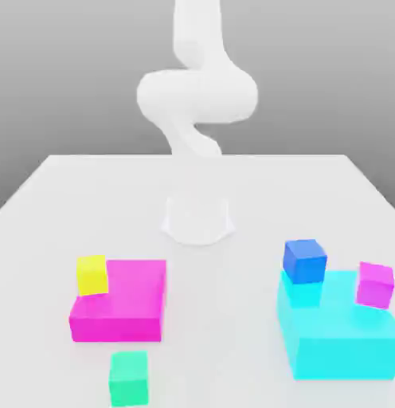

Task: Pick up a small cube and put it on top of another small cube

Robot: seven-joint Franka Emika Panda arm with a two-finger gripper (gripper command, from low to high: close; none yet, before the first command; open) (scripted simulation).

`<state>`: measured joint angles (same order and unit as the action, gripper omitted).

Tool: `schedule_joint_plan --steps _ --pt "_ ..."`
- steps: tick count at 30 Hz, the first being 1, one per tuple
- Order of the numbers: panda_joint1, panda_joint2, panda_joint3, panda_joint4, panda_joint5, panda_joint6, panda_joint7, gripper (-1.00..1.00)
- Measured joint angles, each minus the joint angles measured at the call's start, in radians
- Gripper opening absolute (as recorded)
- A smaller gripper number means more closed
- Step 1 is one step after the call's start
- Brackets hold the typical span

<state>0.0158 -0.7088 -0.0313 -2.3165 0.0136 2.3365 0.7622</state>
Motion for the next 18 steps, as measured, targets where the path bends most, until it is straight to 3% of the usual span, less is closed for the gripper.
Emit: schedule_joint_plan --steps 18 --pt "0.034 0.659 -0.155 -0.117 0.127 0.258 -0.294 0.00"
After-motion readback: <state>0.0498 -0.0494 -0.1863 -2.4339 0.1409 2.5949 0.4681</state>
